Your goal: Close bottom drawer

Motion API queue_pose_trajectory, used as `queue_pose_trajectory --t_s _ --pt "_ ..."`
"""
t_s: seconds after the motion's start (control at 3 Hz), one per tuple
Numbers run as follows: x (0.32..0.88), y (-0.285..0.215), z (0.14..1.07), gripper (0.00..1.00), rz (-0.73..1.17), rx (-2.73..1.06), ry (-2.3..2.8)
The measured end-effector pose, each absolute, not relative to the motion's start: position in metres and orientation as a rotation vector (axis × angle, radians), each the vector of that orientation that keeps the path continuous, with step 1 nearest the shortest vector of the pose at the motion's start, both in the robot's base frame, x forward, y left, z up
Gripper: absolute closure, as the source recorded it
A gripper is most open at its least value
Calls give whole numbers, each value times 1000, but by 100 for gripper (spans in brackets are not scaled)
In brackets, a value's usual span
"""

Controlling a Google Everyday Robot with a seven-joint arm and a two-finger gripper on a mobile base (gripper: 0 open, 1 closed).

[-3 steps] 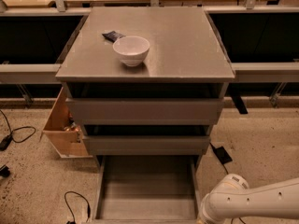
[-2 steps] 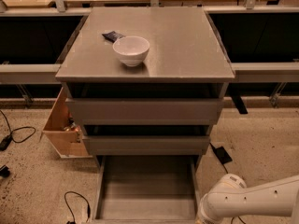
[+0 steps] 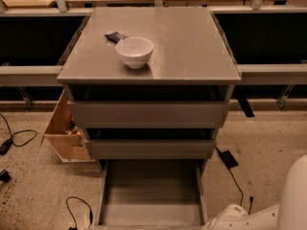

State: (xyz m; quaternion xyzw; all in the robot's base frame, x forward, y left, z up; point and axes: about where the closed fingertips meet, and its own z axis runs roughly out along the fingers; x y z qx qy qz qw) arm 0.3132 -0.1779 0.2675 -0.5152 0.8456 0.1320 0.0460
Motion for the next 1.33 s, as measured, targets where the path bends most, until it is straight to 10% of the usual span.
queue_pose_trajectory --t_s 1.33 --pt "309 -96 109 100 626 -1423 2355"
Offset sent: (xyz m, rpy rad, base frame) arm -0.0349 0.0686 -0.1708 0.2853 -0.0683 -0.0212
